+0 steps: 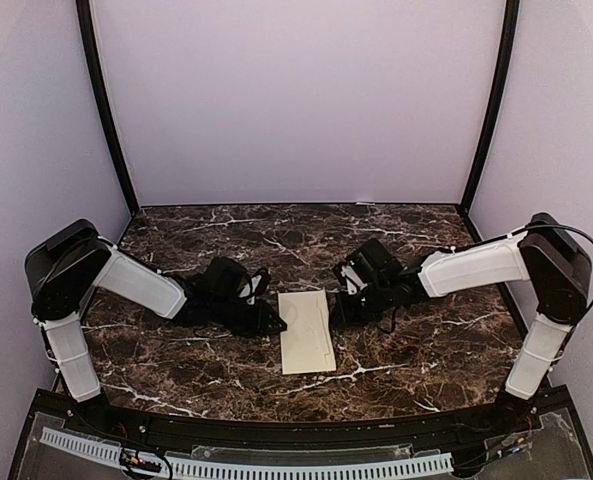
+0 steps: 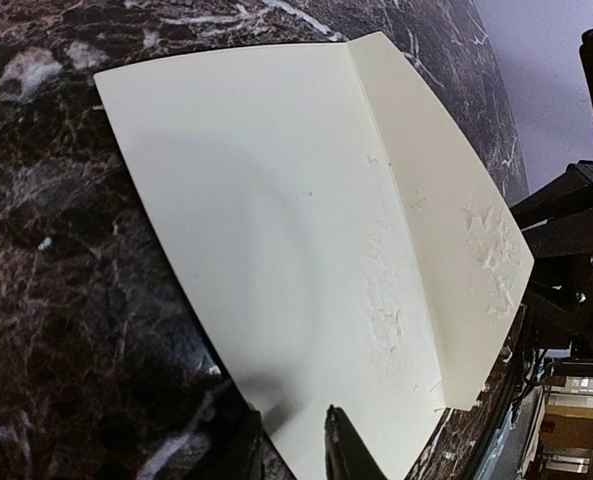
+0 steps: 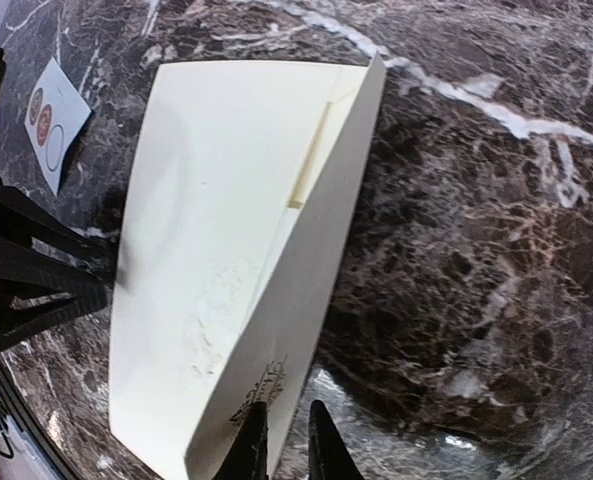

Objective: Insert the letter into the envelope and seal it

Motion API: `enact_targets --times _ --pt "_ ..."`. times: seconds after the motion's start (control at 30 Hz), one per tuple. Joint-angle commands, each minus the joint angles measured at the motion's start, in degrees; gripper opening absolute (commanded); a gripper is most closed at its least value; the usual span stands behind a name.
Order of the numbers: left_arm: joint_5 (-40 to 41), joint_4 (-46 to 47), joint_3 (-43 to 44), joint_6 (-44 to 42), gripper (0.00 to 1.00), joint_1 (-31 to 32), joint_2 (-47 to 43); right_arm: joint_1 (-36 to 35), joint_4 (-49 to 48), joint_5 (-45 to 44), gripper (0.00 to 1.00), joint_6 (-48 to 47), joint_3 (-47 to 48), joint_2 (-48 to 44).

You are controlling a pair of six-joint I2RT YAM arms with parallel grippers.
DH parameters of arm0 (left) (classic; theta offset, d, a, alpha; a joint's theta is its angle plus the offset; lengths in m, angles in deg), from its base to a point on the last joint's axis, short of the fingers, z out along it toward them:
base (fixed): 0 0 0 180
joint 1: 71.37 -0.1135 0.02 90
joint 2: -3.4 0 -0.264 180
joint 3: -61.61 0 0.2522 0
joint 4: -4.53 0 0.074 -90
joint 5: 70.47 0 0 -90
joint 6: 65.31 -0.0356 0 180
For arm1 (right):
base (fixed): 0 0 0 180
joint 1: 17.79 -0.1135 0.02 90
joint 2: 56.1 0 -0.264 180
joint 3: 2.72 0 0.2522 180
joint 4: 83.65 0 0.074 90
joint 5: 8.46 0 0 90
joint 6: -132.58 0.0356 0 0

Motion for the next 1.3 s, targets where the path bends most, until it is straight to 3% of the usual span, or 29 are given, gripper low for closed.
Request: enact_targets --times 0.0,0.63,1.27 --pt "-0.52 -0.74 0.29 -0.76 0.21 -0.17 0.58 -1.31 -5.56 3.08 0.11 1.18 2.05 2.04" --pt "-1.28 -0.01 0.02 -0.70 0.20 -0.14 0.61 -3.32 -6.48 5.55 0.03 2.08 4.20 9.69" --pt "1.01 0.25 3.11 -0.54 0.25 1.58 -4.84 -3.28 -5.25 4.23 0.02 2.94 2.79 9.77"
